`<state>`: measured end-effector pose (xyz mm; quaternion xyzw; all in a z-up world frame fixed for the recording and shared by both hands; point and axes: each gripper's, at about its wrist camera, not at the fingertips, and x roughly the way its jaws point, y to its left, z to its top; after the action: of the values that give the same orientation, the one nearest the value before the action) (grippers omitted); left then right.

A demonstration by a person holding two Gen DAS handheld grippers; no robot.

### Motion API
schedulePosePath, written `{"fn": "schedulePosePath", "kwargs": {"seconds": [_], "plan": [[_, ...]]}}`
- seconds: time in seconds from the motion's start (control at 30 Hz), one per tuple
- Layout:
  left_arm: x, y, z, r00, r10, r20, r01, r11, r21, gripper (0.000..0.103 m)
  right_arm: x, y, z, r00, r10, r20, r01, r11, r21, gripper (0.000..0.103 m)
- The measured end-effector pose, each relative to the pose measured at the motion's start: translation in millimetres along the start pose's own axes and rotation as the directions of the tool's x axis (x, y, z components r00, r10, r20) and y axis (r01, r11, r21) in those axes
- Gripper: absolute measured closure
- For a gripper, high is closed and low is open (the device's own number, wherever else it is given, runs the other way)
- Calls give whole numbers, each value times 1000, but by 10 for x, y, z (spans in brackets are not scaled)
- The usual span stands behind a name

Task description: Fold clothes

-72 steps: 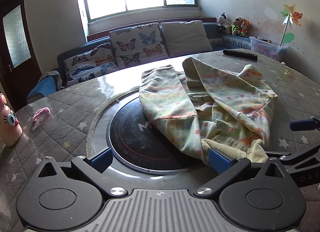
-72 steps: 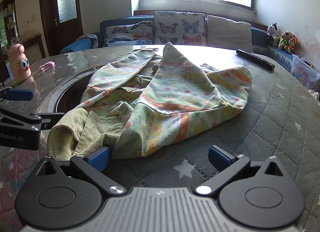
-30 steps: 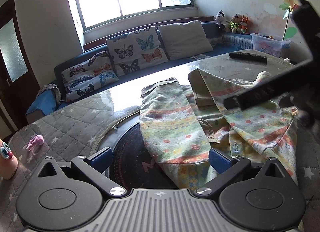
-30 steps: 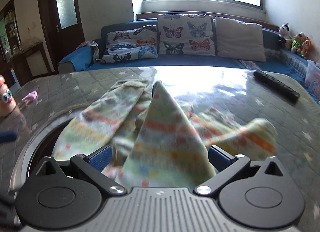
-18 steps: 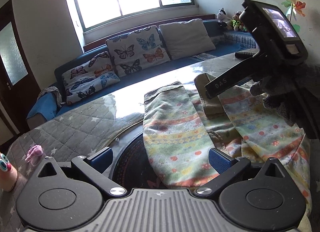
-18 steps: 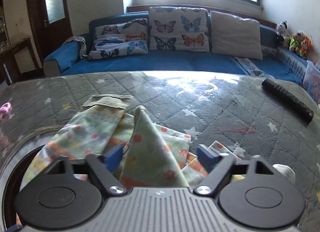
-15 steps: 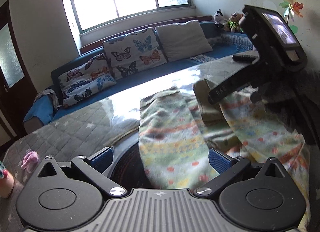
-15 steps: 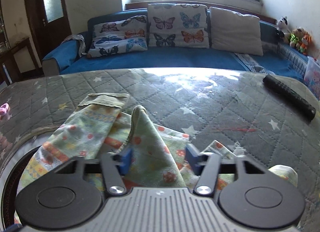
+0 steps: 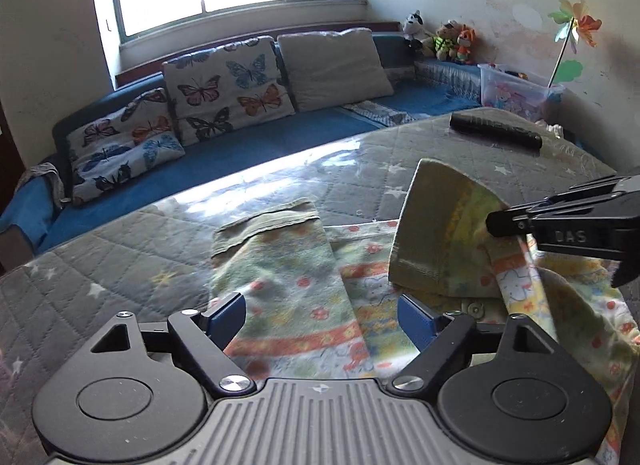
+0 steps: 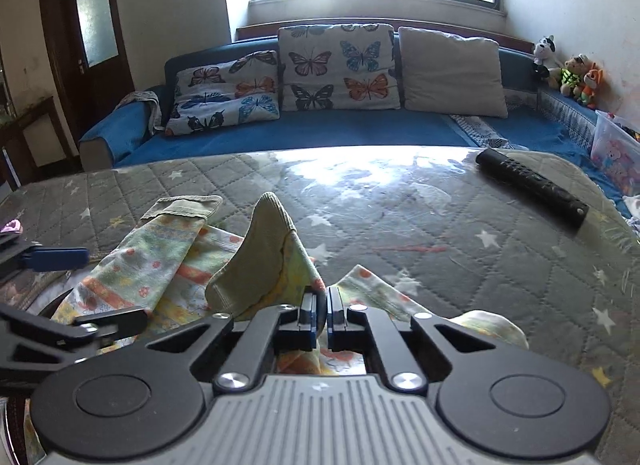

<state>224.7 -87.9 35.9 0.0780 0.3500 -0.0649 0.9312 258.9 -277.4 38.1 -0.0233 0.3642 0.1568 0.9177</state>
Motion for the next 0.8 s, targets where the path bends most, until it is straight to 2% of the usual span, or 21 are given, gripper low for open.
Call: {"fn": "schedulePosePath", "kwargs": {"seconds": [0.13, 0.3, 0.37, 0.57, 0.8], "plan": [[156, -44, 29, 1000, -4, -31, 4, 1000, 19, 27, 16, -42, -11, 1000, 2, -5, -2, 1000, 9, 99], [276, -14, -16, 997, 19, -73, -18, 1000, 14, 50, 71, -70, -50, 1000, 6, -13, -5, 1000, 28, 98], [293, 12, -45, 997, 23, -78, -23, 1000, 6, 54, 82, -74, -56, 1000, 7, -14, -6, 999, 34, 97], [257, 51, -31, 997, 22, -68, -23, 1000, -15, 91, 86, -55, -59, 1000, 0, -16, 0, 1000, 28, 95], [191, 90, 0, 999, -5, -40, 4, 1000, -27, 90, 100, -33, -50, 1000, 5, -15, -5, 1000, 18, 92]]}}
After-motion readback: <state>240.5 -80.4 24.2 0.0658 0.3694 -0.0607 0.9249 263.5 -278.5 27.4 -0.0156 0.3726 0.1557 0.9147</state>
